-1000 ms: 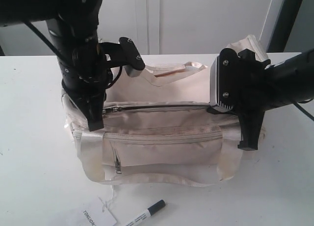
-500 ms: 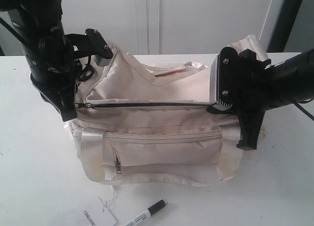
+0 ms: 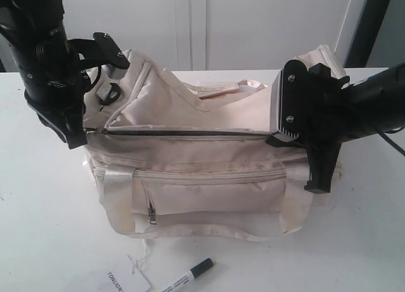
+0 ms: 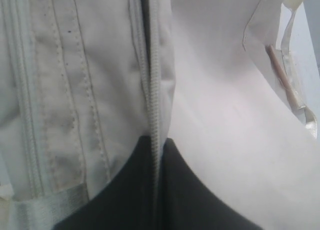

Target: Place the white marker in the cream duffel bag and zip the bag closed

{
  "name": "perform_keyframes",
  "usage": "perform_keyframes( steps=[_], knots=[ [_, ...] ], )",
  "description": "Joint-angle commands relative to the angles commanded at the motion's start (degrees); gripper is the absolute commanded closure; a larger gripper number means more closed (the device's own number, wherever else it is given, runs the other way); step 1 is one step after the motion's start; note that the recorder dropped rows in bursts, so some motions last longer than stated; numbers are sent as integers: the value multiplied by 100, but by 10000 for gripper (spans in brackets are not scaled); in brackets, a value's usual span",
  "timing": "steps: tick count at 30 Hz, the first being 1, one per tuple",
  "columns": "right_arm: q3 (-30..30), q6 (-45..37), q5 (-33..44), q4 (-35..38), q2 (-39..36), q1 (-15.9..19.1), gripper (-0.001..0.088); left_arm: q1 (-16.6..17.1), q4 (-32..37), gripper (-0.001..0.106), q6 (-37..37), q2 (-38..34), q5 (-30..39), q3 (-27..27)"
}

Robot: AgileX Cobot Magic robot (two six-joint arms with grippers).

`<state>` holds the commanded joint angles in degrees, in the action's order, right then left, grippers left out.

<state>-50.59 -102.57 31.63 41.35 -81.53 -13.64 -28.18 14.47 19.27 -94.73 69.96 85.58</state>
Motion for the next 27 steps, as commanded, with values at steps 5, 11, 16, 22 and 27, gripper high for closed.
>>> perform_keyframes(
  steps=[5,11,16,22,27],
  knots=[
    [0,0,0,0,0,0,868,79,-28,1053,0,0,0,0],
    [0,0,0,0,0,0,868,127,11,1053,0,0,0,0],
    [0,0,0,0,0,0,868,127,22,1053,11,0,0,0],
    [0,0,-13,0,0,0,868,127,144,1053,11,0,0,0],
    [0,0,-28,0,0,0,868,127,252,1053,11,0,0,0]
  ],
)
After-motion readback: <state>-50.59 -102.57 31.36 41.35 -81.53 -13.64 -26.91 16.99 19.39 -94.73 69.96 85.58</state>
